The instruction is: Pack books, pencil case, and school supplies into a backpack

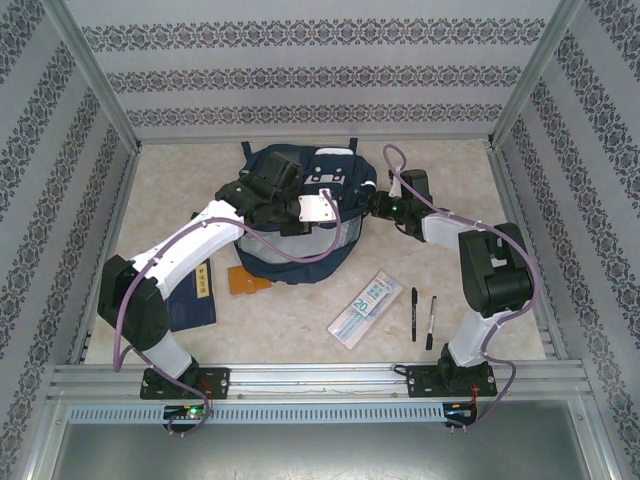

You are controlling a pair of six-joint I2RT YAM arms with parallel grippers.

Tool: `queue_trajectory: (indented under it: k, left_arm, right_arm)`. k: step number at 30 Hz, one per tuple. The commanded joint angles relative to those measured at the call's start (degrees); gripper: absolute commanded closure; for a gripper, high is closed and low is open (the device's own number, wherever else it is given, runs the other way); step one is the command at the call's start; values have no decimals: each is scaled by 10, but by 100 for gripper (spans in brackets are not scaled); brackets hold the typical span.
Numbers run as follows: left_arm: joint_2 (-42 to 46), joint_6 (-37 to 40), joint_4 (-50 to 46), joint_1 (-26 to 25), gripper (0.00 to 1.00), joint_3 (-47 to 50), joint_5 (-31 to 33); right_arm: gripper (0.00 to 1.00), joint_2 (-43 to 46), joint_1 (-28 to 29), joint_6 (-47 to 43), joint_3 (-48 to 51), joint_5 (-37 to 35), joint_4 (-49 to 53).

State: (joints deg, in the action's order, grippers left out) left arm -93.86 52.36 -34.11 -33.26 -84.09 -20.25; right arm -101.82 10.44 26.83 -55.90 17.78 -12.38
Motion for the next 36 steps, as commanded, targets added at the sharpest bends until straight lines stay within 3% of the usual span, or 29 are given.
queue_trajectory:
  k: [1, 6, 12, 17, 19, 22, 24, 26, 29, 36]
  left_arm:
    - [-18, -55, -8, 1, 100, -48, -36]
    - [-64, -112, -17, 0, 100, -88, -36]
    - [-57, -156, 63, -12, 100, -44, -21]
    - [-34, -234, 130, -14, 81, 4, -11]
    - [-15, -281, 118, -14, 59, 11, 4]
    - [39, -351, 79, -14, 52, 31, 41]
    - [96, -403, 65, -14, 39, 63, 55]
    - [166, -507, 56, -14, 29, 110, 102]
    - [253, -639, -6, -11, 23, 157, 142]
    - [334, -810, -167, -9, 23, 219, 179]
  right_arm:
    - [72, 46, -27, -5, 14, -31, 54]
    - [62, 140, -43, 13, 35, -41, 192]
    - [61, 265, -30, 53, 92, 80, 260]
    - [61, 306, 28, 49, 118, 123, 319]
    - [62, 317, 66, 44, 129, 113, 329]
    - [63, 329, 121, 14, 125, 82, 359]
    - [62, 340, 151, -3, 129, 57, 358]
    - [61, 350, 175, -11, 138, 36, 342]
    - [60, 349, 204, -25, 129, 21, 355]
    - [54, 338, 294, -23, 105, -15, 438]
